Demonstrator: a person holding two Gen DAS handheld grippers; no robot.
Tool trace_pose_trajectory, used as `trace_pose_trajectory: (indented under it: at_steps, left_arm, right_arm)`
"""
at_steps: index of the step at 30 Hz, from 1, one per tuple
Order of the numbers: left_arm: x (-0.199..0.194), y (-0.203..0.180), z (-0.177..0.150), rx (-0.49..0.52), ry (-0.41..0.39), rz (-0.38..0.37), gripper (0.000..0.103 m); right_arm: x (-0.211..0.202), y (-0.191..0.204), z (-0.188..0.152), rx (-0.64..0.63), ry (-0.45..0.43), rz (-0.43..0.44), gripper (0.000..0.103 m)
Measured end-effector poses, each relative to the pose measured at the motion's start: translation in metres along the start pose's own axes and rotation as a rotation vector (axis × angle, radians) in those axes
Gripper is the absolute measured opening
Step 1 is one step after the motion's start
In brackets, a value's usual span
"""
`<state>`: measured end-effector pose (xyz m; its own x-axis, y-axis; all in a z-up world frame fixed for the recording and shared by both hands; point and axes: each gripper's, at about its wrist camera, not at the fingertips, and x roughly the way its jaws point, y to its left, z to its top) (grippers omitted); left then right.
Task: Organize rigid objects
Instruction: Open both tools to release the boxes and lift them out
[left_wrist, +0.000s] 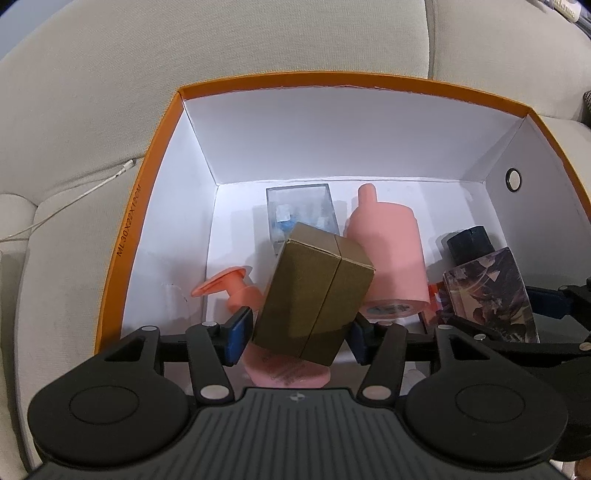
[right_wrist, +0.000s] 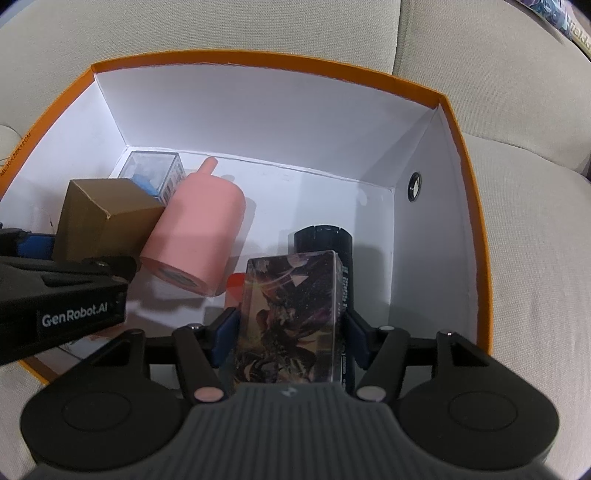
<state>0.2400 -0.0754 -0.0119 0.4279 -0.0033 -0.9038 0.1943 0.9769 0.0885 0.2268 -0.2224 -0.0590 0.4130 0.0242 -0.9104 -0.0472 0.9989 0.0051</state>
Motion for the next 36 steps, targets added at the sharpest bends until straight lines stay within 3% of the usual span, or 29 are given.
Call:
trace_pose_trajectory:
  at_steps: [18, 36]
  left_arm:
    - [-0.029, 0.008, 0.003, -0.024, -0.057, -0.014, 0.071]
    - [-0.084, 0.025, -0.015, -0.056, -0.181, -0.034, 0.071]
  right_arm:
    - [-0.019, 0.0, 0.0, -0.008, -0.047, 0.017, 0.066]
    - [-0.081, -0.002, -0.02, -0.003, -0.174, 0.036, 0.067]
